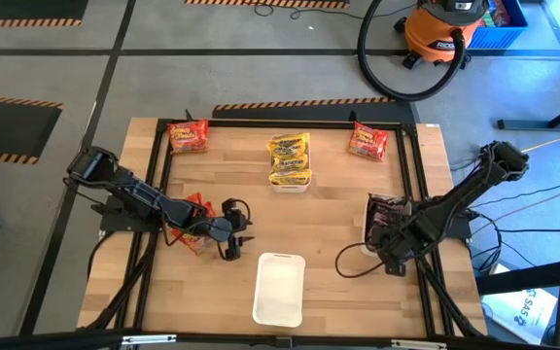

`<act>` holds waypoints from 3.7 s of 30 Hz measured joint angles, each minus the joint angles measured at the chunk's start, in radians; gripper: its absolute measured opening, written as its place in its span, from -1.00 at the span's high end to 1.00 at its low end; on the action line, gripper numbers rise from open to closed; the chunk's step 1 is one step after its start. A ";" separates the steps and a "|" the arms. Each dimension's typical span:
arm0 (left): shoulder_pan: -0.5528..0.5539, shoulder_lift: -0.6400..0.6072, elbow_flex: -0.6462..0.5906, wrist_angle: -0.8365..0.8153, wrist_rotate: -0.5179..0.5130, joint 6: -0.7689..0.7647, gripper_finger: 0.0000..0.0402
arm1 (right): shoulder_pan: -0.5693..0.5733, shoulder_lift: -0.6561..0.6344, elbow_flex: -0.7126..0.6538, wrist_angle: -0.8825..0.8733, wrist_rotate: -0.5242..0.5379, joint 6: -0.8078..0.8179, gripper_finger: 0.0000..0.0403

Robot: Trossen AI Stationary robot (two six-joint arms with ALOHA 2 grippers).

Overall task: Sort Maruchan noodles
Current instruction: Put the black noodle pack into the right white bin, then put the top right orange noodle pack into the bottom white bin

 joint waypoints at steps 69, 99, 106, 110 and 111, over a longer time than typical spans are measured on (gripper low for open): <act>0.142 0.000 0.001 -0.082 0.049 0.061 -0.05 | -1.713 0.581 0.509 0.055 -0.003 -0.896 0.76; 0.141 0.000 0.000 -0.082 0.049 0.061 -0.05 | -1.619 0.532 0.472 0.124 0.169 -0.897 0.87; 0.141 0.000 0.000 -0.082 0.049 0.061 -0.05 | -1.641 0.533 0.392 0.128 0.128 -0.903 0.87; 0.142 0.000 0.000 -0.082 0.049 0.061 -0.05 | -1.602 0.531 0.374 0.122 0.035 -0.864 0.87; 0.142 0.000 0.000 -0.082 0.049 0.061 -0.05 | -1.586 0.531 0.374 0.115 0.012 -0.848 0.87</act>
